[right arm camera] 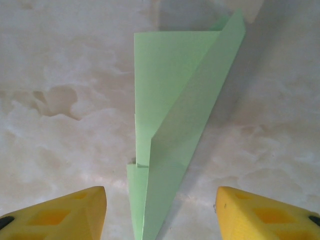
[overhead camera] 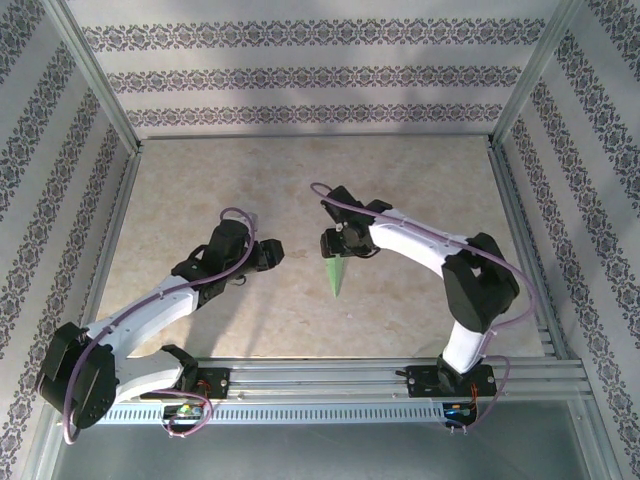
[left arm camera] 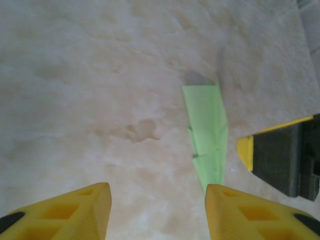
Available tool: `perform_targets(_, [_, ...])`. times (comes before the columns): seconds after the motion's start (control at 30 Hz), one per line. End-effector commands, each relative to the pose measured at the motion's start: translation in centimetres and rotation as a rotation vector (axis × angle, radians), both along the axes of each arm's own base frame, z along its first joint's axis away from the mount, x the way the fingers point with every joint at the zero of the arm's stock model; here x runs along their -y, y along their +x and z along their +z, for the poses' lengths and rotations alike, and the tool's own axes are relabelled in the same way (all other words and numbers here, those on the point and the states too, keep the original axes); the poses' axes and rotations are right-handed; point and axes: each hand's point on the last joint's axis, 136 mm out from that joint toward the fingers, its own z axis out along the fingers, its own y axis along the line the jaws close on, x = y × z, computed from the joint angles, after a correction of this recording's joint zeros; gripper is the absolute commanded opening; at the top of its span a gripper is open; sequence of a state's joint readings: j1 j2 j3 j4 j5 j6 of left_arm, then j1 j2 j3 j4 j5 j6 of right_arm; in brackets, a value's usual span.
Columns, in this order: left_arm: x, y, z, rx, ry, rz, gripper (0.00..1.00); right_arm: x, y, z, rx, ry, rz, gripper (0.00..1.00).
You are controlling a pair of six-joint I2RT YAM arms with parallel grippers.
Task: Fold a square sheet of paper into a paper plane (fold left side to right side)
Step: Pick up the paper plane at the center of the table.
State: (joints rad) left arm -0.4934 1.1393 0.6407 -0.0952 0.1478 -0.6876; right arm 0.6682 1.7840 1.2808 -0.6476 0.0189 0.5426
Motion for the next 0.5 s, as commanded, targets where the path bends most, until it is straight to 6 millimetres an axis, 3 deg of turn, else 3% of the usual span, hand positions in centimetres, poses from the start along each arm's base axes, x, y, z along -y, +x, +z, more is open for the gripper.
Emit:
perform_targets(0.0, [-2.0, -0.1, -0.9, -0.012, 0.040, 0.050, 0.53, 0.6, 0.1, -1.8, -0.023, -0.107, 0.005, 0.60])
perform_targets(0.13, [-2.3, -0.1, -1.1, -0.023, 0.025, 0.056, 0.54, 0.3, 0.2, -3.2, -0.039, -0.146, 0.013, 0.56])
perform_targets(0.23, [-2.5, -0.2, -1.1, -0.029, 0.025, 0.060, 0.54, 0.7, 0.0, -3.5, -0.041, -0.163, 0.007, 0.46])
perform_targets(0.3, [-2.6, -0.2, -1.2, -0.031, 0.030, 0.065, 0.54, 1.0, -0.1, -3.5, -0.040, -0.167, 0.005, 0.37])
perform_targets(0.37, [-2.9, -0.1, -0.9, -0.025, 0.035, 0.073, 0.54, 1.3, -0.2, -3.1, -0.034, -0.173, 0.002, 0.20])
perform_targets(0.47, [-3.4, 0.1, -0.4, -0.014, 0.045, 0.088, 0.55, 1.7, -0.2, -1.4, 0.006, -0.165, -0.008, 0.01])
